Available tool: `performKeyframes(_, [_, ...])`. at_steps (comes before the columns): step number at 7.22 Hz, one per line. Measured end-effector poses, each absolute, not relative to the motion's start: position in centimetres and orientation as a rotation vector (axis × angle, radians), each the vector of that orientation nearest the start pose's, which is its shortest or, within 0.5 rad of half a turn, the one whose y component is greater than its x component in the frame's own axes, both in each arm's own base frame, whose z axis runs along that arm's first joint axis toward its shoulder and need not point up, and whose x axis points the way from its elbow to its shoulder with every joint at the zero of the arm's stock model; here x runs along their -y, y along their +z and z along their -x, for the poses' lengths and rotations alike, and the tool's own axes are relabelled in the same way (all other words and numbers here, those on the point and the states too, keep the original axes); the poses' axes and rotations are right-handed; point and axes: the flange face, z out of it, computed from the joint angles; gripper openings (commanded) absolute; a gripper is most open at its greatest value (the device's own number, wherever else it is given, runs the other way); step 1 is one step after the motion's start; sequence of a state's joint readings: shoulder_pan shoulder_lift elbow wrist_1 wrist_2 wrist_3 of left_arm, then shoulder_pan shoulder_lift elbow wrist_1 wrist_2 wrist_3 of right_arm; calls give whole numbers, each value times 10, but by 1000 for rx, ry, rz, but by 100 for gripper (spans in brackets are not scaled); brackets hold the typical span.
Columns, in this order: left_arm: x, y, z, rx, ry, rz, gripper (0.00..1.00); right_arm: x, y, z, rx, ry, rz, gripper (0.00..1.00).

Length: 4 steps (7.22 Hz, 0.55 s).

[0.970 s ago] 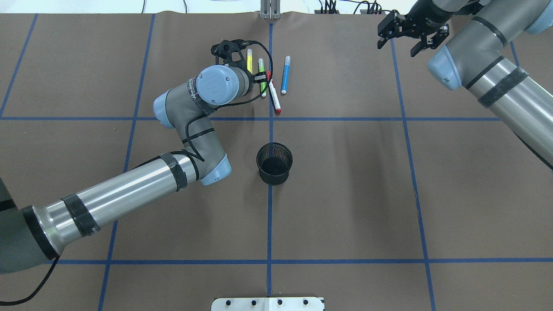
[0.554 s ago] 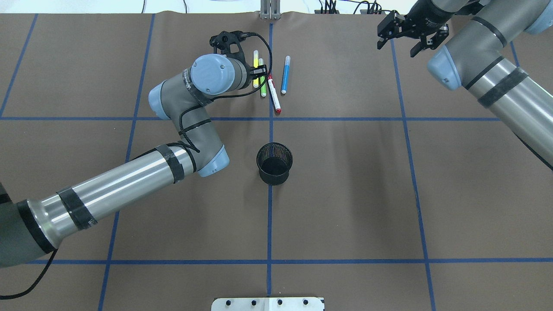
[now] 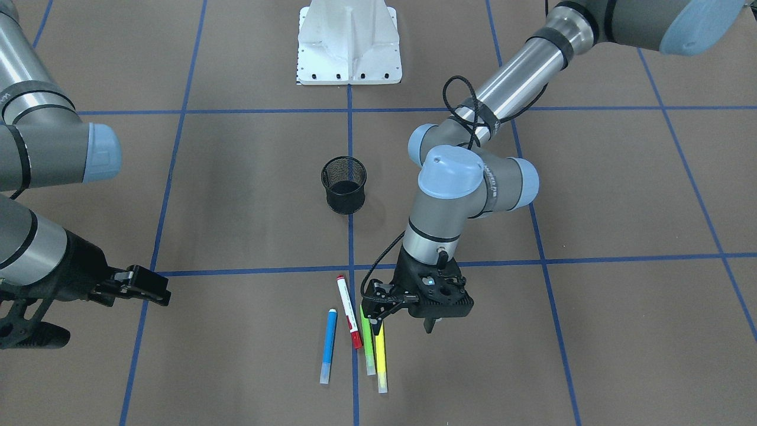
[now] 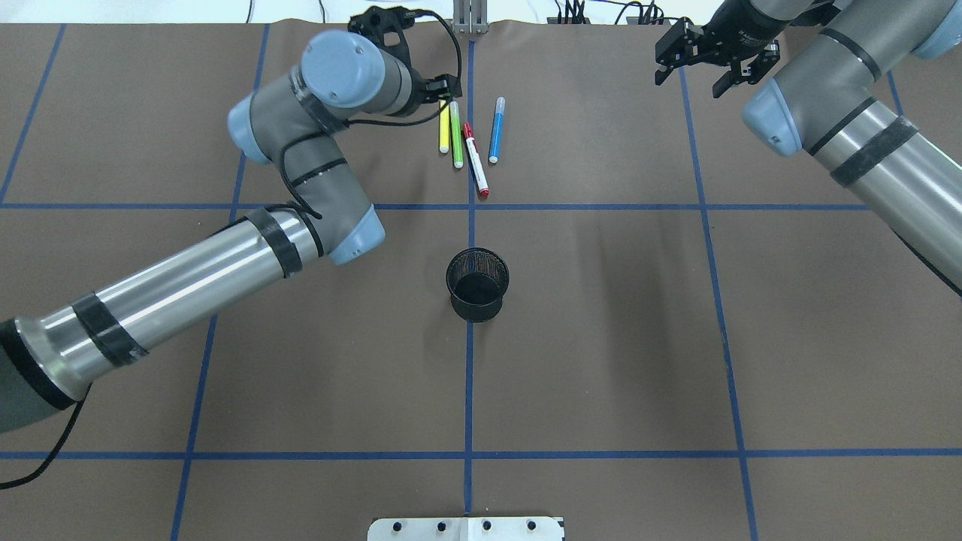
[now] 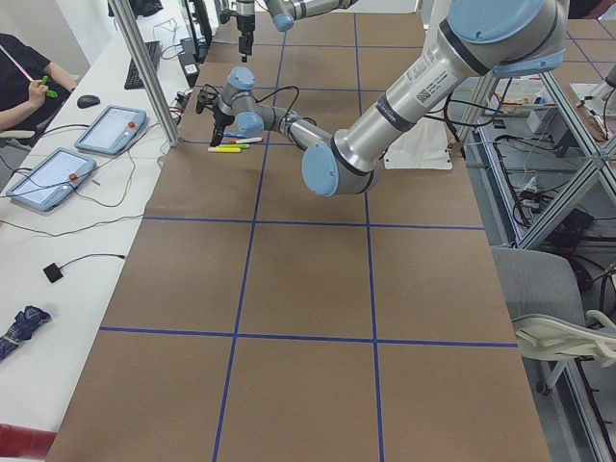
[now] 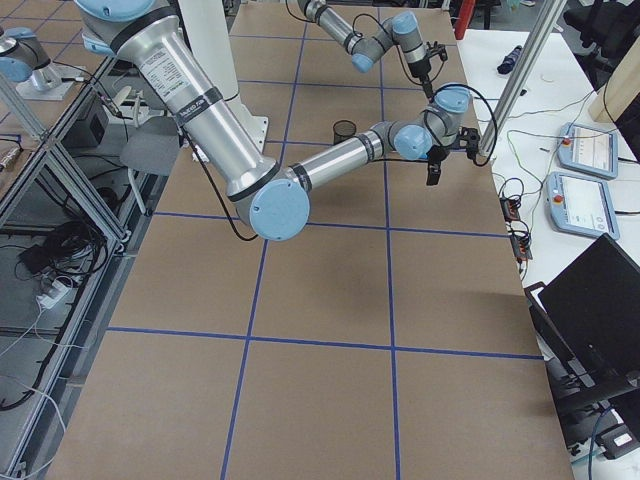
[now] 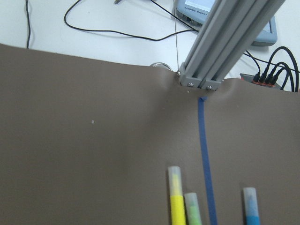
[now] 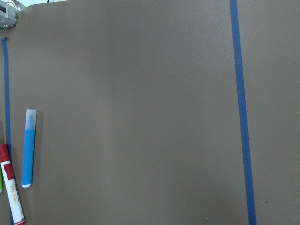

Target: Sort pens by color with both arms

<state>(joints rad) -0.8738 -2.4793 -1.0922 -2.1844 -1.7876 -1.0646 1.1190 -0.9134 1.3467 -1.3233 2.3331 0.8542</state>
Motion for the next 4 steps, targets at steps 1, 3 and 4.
performKeyframes(1, [714, 247, -398, -907, -171, -511, 100, 697, 333, 249, 961, 101, -69, 100])
performKeyframes(3, [705, 311, -314, -903, -97, -470, 100, 699, 342, 218, 892, 65, -11, 100])
performKeyframes(4, [698, 343, -279, -896, -87, -436, 100, 695, 349, 198, 846, 22, 27, 100])
